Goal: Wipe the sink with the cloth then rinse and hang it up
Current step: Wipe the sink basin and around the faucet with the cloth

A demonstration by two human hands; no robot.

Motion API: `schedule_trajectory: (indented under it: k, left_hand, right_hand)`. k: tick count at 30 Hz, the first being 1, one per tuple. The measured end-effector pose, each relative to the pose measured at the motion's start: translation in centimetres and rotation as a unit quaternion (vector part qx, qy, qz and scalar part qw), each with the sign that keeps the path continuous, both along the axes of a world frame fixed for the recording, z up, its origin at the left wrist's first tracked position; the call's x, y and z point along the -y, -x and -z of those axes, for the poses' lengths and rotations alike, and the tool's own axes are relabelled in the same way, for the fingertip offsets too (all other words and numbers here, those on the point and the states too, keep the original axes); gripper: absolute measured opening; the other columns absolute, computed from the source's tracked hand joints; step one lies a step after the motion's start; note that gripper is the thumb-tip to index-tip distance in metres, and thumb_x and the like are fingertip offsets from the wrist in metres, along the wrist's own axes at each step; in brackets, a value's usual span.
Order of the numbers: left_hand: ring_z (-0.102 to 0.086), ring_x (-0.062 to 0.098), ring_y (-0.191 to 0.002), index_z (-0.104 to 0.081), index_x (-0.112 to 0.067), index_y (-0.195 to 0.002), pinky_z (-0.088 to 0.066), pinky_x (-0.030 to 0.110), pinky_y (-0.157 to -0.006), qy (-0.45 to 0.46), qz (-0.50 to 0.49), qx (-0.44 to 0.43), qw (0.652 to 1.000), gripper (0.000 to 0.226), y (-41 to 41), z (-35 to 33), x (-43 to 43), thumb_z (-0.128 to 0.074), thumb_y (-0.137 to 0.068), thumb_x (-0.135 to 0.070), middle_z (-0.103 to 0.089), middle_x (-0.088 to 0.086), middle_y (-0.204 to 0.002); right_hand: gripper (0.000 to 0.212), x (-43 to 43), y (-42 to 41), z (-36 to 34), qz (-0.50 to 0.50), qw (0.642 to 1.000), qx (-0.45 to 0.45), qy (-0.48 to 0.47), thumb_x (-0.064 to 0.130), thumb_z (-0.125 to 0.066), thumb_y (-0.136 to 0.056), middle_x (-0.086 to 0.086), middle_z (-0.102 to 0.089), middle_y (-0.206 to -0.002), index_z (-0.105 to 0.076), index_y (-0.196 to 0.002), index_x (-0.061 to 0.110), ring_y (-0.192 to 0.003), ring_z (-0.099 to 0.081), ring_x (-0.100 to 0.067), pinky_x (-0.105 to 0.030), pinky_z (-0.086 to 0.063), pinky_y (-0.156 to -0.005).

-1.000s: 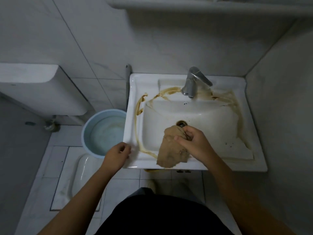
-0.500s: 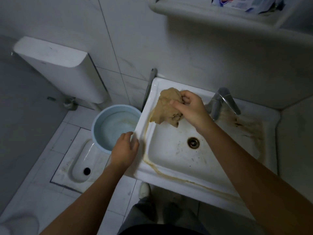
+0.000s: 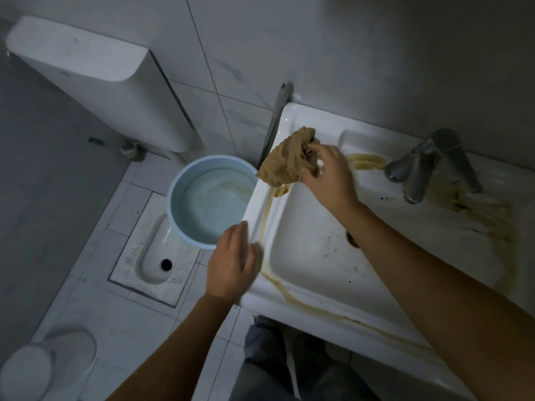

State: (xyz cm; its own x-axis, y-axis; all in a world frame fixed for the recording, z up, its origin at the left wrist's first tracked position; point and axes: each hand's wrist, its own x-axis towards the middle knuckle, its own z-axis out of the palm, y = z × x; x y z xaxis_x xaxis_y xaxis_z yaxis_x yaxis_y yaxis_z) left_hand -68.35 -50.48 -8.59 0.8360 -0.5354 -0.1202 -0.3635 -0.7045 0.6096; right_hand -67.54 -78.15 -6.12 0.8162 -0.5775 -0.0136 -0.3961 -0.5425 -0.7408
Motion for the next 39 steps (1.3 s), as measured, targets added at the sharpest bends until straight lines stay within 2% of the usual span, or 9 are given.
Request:
schedule_trajectory:
  k: [5,9,15,21,25,27,32,34,39]
  left_hand:
    - [-0.053,0.013,-0.119,-0.041,-0.019,-0.149,-0.054,0.034,-0.094,0.003,-0.006,0.004,1.0,0.053,-0.1,0.6,0.0,-0.05,-0.101,-0.039,-0.052,-0.001,-0.141]
    - [-0.054,0.013,-0.118,-0.04,-0.018,-0.149,-0.054,0.032,-0.092,0.005,-0.004,0.003,1.0,0.054,-0.2,1.1,-0.1,-0.052,-0.1,-0.037,-0.053,0.0,-0.141]
    - [-0.056,0.015,-0.115,-0.038,-0.018,-0.15,-0.052,0.031,-0.087,0.002,-0.003,0.004,1.0,0.055,-0.2,1.3,-0.1,-0.052,-0.1,-0.035,-0.053,0.002,-0.141]
    - [-0.057,0.017,-0.112,-0.04,-0.015,-0.149,-0.055,0.035,-0.086,0.008,0.005,0.011,1.0,0.05,-0.3,1.3,-0.1,-0.05,-0.101,-0.026,-0.054,0.005,-0.139]
    - [-0.057,0.016,-0.11,-0.041,-0.014,-0.147,-0.05,0.028,-0.084,0.013,0.005,0.017,1.0,0.049,-0.2,1.5,-0.1,-0.05,-0.101,-0.024,-0.054,0.005,-0.137]
    - [-0.057,0.017,-0.11,-0.041,-0.014,-0.147,-0.049,0.026,-0.085,0.012,0.009,0.024,1.0,0.049,-0.2,1.7,-0.2,-0.048,-0.101,-0.026,-0.054,0.006,-0.137]
    - [-0.058,0.019,-0.111,-0.041,-0.014,-0.148,-0.052,0.031,-0.086,0.014,0.008,0.033,0.999,0.049,-0.1,1.9,-0.2,-0.05,-0.101,-0.024,-0.054,0.005,-0.138]
    - [-0.058,0.018,-0.111,-0.04,-0.015,-0.148,-0.053,0.033,-0.086,0.019,0.006,0.034,0.999,0.05,-0.1,1.9,-0.2,-0.051,-0.1,-0.024,-0.053,0.004,-0.138]
    - [-0.056,0.018,-0.115,-0.041,-0.015,-0.147,-0.055,0.038,-0.088,0.019,0.014,0.038,0.999,0.051,-0.2,1.7,-0.3,-0.054,-0.099,-0.028,-0.051,0.003,-0.139]
  right_hand:
    - [0.066,0.2,-3.0,0.9,-0.072,0.995,-0.061,0.015,0.028,-0.074,-0.084,-0.004,-0.045,-0.143,-0.048,-0.144,0.021,-0.131,-0.045,-0.024,-0.038,-0.045,-0.107]
    - [0.062,-1.9,-4.1,2.9,-0.05,0.992,-0.081,0.08,0.041,-0.075,-0.078,-0.005,-0.047,-0.141,-0.057,-0.135,0.022,-0.129,-0.04,-0.03,-0.044,-0.039,-0.109]
    - [0.047,-5.7,-0.5,5.1,-0.014,0.998,-0.012,0.059,0.029,-0.075,-0.081,-0.001,-0.047,-0.138,-0.062,-0.125,0.022,-0.13,-0.038,-0.024,-0.038,-0.04,-0.11]
    - [0.059,-4.7,1.6,5.7,-0.126,0.981,-0.043,0.143,0.031,-0.074,-0.082,-0.006,-0.044,-0.144,-0.056,-0.137,0.02,-0.132,-0.038,-0.029,-0.042,-0.043,-0.107]
    - [0.056,-0.7,-1.5,5.4,-0.081,0.978,-0.066,0.179,0.03,-0.071,-0.082,-0.009,-0.047,-0.138,-0.057,-0.135,0.021,-0.124,-0.041,-0.032,-0.045,-0.046,-0.101]
    - [0.048,-0.8,-2.3,5.6,-0.046,0.982,-0.056,0.176,0.027,-0.07,-0.082,-0.009,-0.051,-0.133,-0.062,-0.129,0.02,-0.121,-0.044,-0.032,-0.044,-0.045,-0.102]
    - [0.05,-5.4,-0.2,6.5,-0.001,0.992,-0.025,0.126,0.018,-0.065,-0.087,-0.008,-0.048,-0.142,-0.059,-0.137,0.017,-0.13,-0.038,-0.028,-0.037,-0.037,-0.112]
    - [0.05,-6.7,1.5,6.5,-0.029,0.995,-0.021,0.098,0.018,-0.066,-0.089,-0.006,-0.045,-0.144,-0.058,-0.138,0.018,-0.132,-0.036,-0.026,-0.034,-0.037,-0.11]
    - [0.053,-8.7,5.7,6.0,-0.129,0.989,-0.038,0.058,0.013,-0.069,-0.085,-0.001,-0.041,-0.141,-0.058,-0.137,0.021,-0.125,-0.042,-0.025,-0.036,-0.048,-0.101]
